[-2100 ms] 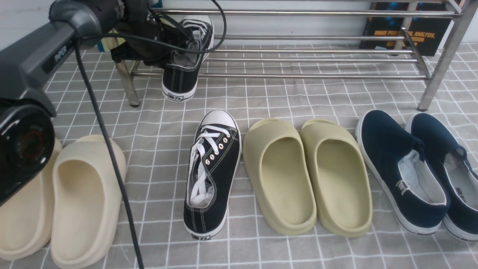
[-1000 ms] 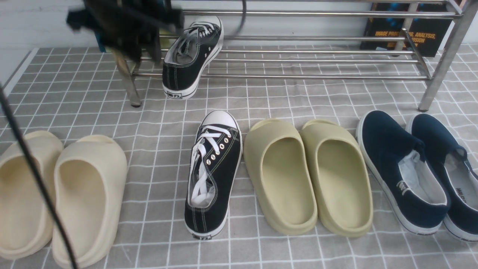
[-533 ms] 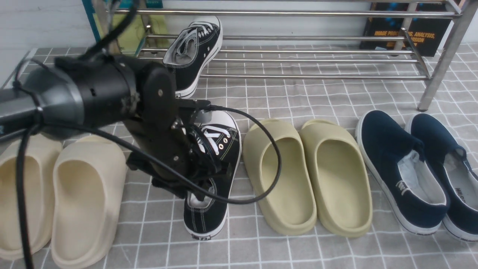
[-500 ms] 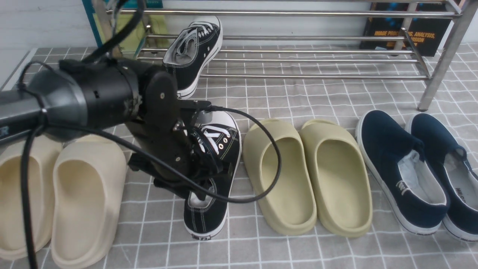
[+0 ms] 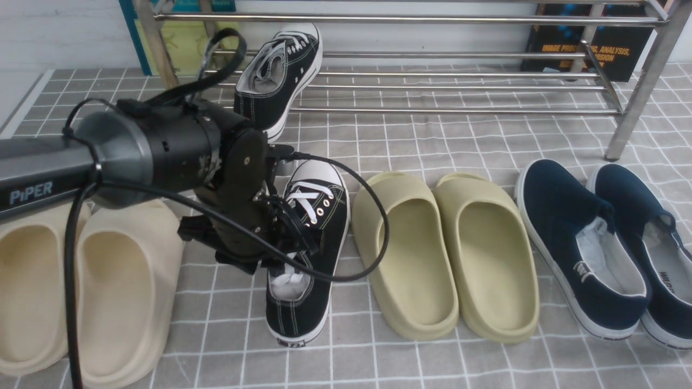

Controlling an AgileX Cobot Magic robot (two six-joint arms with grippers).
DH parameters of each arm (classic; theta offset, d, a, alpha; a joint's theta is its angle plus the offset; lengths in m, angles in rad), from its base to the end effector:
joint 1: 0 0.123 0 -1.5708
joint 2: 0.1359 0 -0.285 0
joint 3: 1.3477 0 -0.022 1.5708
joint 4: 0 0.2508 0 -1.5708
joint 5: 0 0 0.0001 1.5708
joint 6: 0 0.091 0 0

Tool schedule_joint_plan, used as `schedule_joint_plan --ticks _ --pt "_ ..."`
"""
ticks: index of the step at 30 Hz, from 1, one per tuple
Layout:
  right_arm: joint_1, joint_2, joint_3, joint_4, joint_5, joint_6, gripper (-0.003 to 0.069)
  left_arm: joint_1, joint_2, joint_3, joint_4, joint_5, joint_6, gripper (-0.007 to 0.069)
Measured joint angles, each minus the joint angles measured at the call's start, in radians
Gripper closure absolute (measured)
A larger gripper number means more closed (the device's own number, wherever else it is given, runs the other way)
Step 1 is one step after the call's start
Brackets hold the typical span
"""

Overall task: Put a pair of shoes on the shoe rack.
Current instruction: Use the left arm to grab the shoe closest to it, then use the left arm to put a shoe into the shoe rack

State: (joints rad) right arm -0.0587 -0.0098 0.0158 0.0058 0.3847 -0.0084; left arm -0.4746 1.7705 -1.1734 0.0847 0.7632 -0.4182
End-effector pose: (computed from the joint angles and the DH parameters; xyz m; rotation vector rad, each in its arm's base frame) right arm 0.0522 -0.0029 0.1738 0.0507 1.8738 -0.0405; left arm 0.3139 -0.1553 0.2021 0.1546 2.8384 -0.0971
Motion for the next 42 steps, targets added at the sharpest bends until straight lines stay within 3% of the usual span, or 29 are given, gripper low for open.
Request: schedule_joint_plan --ticks 3,8,16,22,32,42 --pt "0.0 0.0 0.0 0.0 0.0 0.0 0.042 0.0 0.039 0.0 -0.019 -0.007 0.0 0.0456" --pt "0.0 0.0 0.0 -0.006 0.0 0.0 0.042 0.0 0.042 0.0 -0.036 -0.019 0.001 0.0638" --pt "0.0 0.0 0.0 -0.006 0.0 0.0 0.042 0.0 -0.102 -0.065 -0.035 0.106 0.007 0.0638" --pt "0.0 0.0 0.0 0.0 0.0 0.0 0.042 0.0 -0.143 -0.253 -0.034 0.112 0.01 0.0638" --pt "0.0 0.0 0.0 0.0 0.0 0.0 0.042 0.012 0.149 -0.538 -0.037 0.196 0.005 0.0638" --pt "0.0 0.0 0.0 0.0 0.0 0.0 0.042 0.126 0.364 -0.869 -0.113 0.226 -0.045 0.0638"
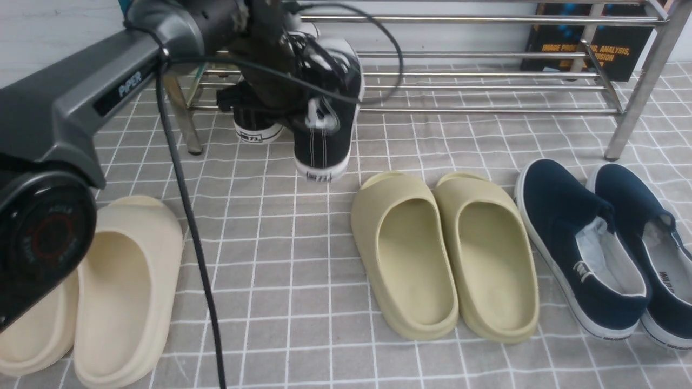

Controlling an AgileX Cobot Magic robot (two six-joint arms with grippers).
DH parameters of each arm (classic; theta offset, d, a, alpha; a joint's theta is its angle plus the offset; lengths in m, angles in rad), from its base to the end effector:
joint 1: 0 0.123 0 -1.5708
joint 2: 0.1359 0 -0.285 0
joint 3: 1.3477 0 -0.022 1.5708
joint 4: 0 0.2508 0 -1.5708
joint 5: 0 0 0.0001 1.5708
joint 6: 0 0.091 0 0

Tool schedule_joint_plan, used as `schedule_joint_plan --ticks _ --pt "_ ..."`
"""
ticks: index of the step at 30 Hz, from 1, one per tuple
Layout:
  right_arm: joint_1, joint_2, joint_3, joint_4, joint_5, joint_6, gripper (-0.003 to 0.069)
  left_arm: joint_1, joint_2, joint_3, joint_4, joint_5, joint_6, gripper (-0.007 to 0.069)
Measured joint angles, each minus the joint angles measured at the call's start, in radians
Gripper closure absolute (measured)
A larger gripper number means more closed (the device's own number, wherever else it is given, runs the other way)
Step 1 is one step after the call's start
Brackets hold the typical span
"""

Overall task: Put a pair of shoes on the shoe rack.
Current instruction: Use the left arm to put a shoe into the shoe rack

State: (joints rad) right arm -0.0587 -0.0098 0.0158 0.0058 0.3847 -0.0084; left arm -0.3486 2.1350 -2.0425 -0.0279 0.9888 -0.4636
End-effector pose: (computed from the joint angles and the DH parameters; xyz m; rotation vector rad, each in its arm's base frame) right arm 0.0522 -0.0029 0.1738 0.0507 1.8738 -0.0405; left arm 0.4542 -0.1673 0.2853 -0.1605 2.5971 -0.3382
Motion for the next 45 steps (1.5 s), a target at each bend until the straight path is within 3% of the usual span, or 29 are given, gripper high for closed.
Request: schedule_joint_plan --ticks 8,19,23,30,34,38,45 --pt "0.0 0.0 0.0 0.0 0.0 0.0 0.042 0.053 0.146 -0.178 -0.143 -0.026 0.038 0.0638" --pt "0.0 0.0 0.0 0.0 0.0 0.0 0.042 0.062 0.192 -0.206 -0.165 -0.135 0.056 0.0613" --pt "0.0 0.0 0.0 0.0 0.0 0.0 0.042 0.079 0.19 -0.212 -0.163 -0.16 0.045 0.0561" --pt "0.0 0.0 0.0 -0.006 0.0 0.0 0.042 0.093 0.188 -0.216 -0.159 -0.173 0.042 0.0357" --pt "0.0 0.0 0.0 0.0 0.0 0.0 0.042 0.093 0.168 -0.242 -0.158 -0.101 0.064 0.0327" --pt "0.0 0.0 0.0 -0.006 0.0 0.0 0.042 0.093 0.109 -0.285 -0.143 0.015 0.136 0.0377" --pt "0.0 0.0 0.0 0.0 0.0 0.0 0.042 0.093 -0.055 -0.303 -0.081 0.242 0.253 0.0626"
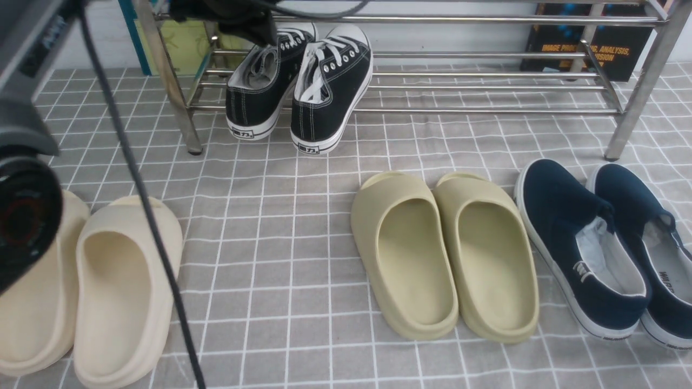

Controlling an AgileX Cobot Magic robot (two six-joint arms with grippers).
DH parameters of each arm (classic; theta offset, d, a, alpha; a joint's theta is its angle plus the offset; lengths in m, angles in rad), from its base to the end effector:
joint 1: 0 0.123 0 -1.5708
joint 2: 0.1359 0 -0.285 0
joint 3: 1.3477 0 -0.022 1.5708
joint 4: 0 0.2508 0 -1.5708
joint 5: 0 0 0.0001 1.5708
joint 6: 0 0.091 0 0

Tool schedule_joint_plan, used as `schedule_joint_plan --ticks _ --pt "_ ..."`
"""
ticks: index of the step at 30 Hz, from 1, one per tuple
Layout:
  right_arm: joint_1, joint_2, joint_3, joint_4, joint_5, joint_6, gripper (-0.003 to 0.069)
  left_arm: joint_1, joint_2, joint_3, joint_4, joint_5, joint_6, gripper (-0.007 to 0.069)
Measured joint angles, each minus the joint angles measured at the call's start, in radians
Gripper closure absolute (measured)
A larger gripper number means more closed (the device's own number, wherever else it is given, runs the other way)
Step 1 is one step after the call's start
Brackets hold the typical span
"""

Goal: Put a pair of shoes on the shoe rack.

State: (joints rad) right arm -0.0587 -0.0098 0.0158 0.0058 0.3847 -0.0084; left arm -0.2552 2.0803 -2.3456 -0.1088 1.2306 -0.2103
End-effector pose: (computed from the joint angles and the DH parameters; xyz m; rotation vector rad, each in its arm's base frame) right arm 0.0522 -0.0029 0.1738 0.0507 1.8738 -0.0405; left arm 0.4399 -0.1244 0.3883 0.0564 2.4713 -0.3450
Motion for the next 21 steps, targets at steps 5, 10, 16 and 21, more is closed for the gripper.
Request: schedule_joint_plan --ticks 5,10,16,21 --pt "0.0 0.0 0.0 -0.006 0.0 0.0 0.042 0.0 -0.091 0.017 0.028 0.021 0.036 0.0638" --pt "0.0 0.0 0.0 0.0 0.0 0.0 0.042 0.0 -0.341 0.174 0.043 0.021 0.039 0.0638" --pt "0.0 0.0 0.0 0.0 0.0 0.0 0.042 0.0 -0.654 0.516 0.05 0.013 0.039 0.0638" --pt "0.0 0.0 0.0 0.0 0.0 0.0 0.042 0.0 -0.907 0.842 0.047 -0.109 0.022 0.0638"
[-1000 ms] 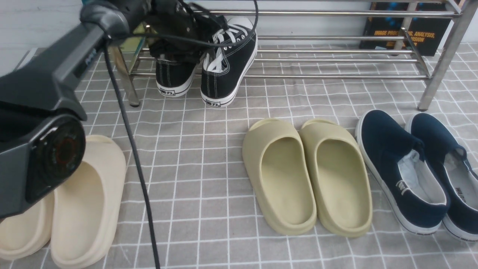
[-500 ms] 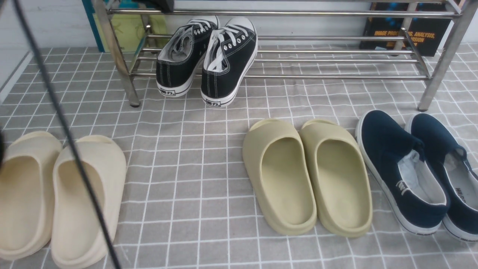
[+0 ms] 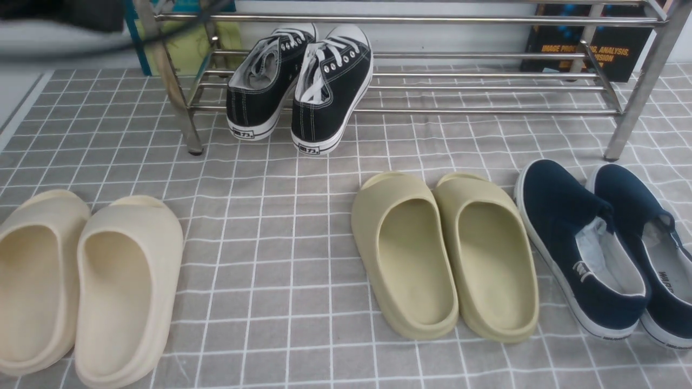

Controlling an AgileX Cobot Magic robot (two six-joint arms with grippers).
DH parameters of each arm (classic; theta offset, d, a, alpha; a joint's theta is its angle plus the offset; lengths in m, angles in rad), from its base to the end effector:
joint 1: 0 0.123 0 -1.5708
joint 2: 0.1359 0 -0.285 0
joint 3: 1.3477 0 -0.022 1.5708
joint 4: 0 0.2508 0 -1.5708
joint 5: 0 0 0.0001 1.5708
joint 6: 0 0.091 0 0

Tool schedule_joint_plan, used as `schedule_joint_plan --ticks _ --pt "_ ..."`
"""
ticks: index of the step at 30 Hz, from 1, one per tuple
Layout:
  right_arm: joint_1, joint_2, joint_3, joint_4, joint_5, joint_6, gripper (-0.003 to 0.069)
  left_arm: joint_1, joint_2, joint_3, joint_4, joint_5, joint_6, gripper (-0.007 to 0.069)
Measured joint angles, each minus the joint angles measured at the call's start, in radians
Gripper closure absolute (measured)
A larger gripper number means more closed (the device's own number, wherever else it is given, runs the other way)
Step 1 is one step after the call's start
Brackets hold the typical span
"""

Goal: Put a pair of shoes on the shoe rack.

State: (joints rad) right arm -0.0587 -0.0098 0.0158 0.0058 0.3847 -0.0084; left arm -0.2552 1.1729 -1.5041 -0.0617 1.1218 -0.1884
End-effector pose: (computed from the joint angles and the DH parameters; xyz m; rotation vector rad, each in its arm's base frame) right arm 0.0522 -0.0029 0.1738 0.0507 1.8738 -0.0405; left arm 0.2074 -0.0593 0.4615 0.0753 2.2901 -0.3094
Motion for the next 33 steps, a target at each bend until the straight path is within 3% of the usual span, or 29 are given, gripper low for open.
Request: schedule_joint_plan --ticks 5,11,20,27,30,33 --pt "0.0 0.0 0.0 0.0 0.0 0.0 0.042 0.0 -0.197 0.267 -0.008 -0.112 -0.017 0.0638" --pt "0.0 0.0 0.0 0.0 0.0 0.0 0.042 0.0 -0.369 0.438 -0.015 -0.12 -0.058 0.0638" --pt "0.0 0.0 0.0 0.0 0.0 0.0 0.042 0.0 -0.448 0.456 -0.048 0.073 -0.1 0.0638" --pt "0.0 0.0 0.0 0.0 0.0 0.0 0.042 -0.031 -0.447 0.465 0.031 0.119 -0.1 0.0638" --pt "0.0 0.0 0.0 0.0 0.0 0.0 0.042 -0.041 -0.482 0.525 0.062 0.038 -0.099 0.0638" --pt "0.0 0.0 0.0 0.0 0.0 0.0 0.042 -0.044 -0.607 0.673 0.079 -0.167 -0.099 0.0638"
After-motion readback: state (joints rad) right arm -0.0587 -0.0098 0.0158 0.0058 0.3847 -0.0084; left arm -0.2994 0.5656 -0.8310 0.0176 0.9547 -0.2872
